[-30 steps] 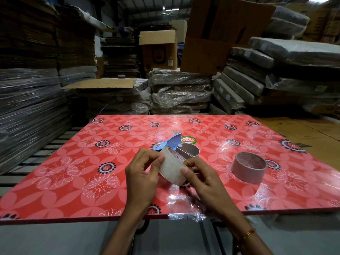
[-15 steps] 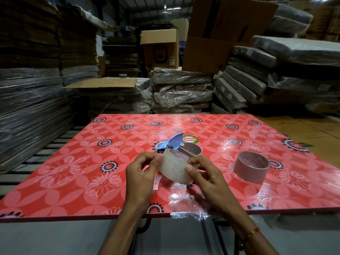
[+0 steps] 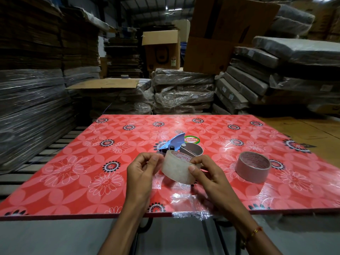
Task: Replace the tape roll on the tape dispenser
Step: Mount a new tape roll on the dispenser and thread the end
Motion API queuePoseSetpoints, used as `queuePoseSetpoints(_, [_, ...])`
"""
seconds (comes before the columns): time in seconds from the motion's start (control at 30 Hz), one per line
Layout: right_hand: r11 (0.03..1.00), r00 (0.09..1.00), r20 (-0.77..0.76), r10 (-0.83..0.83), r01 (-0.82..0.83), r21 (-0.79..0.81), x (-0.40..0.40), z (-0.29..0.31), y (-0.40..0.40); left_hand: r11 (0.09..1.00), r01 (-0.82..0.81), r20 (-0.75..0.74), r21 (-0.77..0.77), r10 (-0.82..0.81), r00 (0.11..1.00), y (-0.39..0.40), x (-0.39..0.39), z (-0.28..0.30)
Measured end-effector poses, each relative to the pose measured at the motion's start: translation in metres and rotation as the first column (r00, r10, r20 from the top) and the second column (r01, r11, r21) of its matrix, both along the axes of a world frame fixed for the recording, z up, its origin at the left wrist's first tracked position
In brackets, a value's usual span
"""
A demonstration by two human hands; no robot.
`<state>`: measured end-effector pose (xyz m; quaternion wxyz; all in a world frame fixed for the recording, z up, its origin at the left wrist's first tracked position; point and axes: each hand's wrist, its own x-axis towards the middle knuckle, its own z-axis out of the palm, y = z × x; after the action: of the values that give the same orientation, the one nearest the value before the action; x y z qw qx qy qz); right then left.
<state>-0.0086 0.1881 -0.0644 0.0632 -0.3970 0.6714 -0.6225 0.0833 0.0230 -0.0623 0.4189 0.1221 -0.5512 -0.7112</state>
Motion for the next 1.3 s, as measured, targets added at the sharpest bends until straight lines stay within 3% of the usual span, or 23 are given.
queuePoseSetpoints(0.17, [1.000, 1.000, -0.009, -0.011, 0.011, 0.003, 0.002, 0.002, 0.002, 0.988, 0.067, -0.010, 0.142, -0.067, 0.998, -0.004, 0.000, -0.001])
queuePoseSetpoints(0.27, [1.000, 1.000, 0.011, 0.008, -0.008, 0.020, 0.008, 0.004, 0.000, 0.982, 0.115, -0.035, 0.148, -0.111, 0.993, -0.005, 0.004, 0.002])
queuePoseSetpoints(0.37, [0.997, 0.991, -0.127, -0.034, 0.042, 0.059, 0.007, 0.001, -0.002, 0.981, 0.140, -0.033, 0.134, -0.137, 0.990, -0.007, 0.008, 0.004])
queuePoseSetpoints(0.43, [0.998, 0.989, -0.139, -0.046, 0.053, 0.046, 0.007, 0.001, -0.001, 0.981, 0.160, -0.027, 0.109, -0.158, 0.987, -0.009, 0.013, 0.006])
queuePoseSetpoints(0.63, [1.000, 0.993, -0.116, 0.004, -0.007, -0.019, 0.009, 0.004, 0.003, 0.976, 0.213, 0.034, -0.037, -0.212, 0.977, -0.019, 0.033, 0.008])
queuePoseSetpoints(0.9, [0.998, 0.954, -0.291, -0.070, 0.065, -0.027, 0.003, 0.011, 0.017, 0.929, 0.103, 0.201, -0.356, -0.031, 0.979, -0.013, 0.025, 0.013])
queuePoseSetpoints(1.03, [0.988, 0.928, -0.338, -0.155, 0.148, -0.047, -0.011, 0.022, 0.022, 0.928, 0.168, 0.215, -0.334, -0.099, 0.972, -0.009, -0.004, 0.028])
queuePoseSetpoints(1.17, [0.967, 0.904, -0.347, -0.248, 0.252, -0.034, -0.035, 0.033, 0.016, 0.820, 0.193, 0.230, -0.540, -0.077, 0.970, -0.021, -0.038, 0.045])
queuePoseSetpoints(1.3, [0.961, 0.876, -0.409, -0.257, 0.278, -0.007, -0.056, 0.038, 0.006, 0.759, 0.241, 0.337, -0.605, -0.029, 0.941, -0.035, -0.063, 0.044])
